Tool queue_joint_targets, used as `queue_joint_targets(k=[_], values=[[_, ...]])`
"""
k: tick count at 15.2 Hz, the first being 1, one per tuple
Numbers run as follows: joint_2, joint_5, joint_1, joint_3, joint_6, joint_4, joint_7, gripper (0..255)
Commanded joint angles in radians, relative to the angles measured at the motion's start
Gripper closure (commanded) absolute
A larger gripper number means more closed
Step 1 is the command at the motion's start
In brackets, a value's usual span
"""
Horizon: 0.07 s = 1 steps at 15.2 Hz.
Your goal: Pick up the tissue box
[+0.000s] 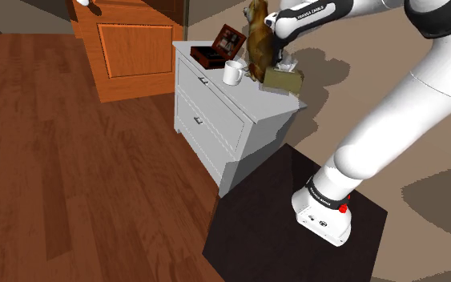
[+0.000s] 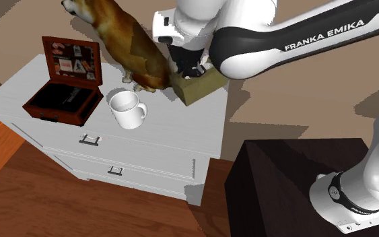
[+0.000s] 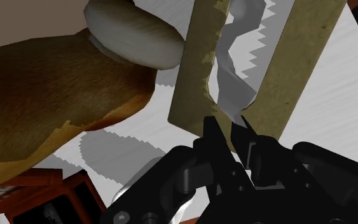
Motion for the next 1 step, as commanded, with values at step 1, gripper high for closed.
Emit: queue_joint_targets(k=[1], values=[[-0.006,0.0,0.001,0.001,-0.009,0.002,-0.001,255]])
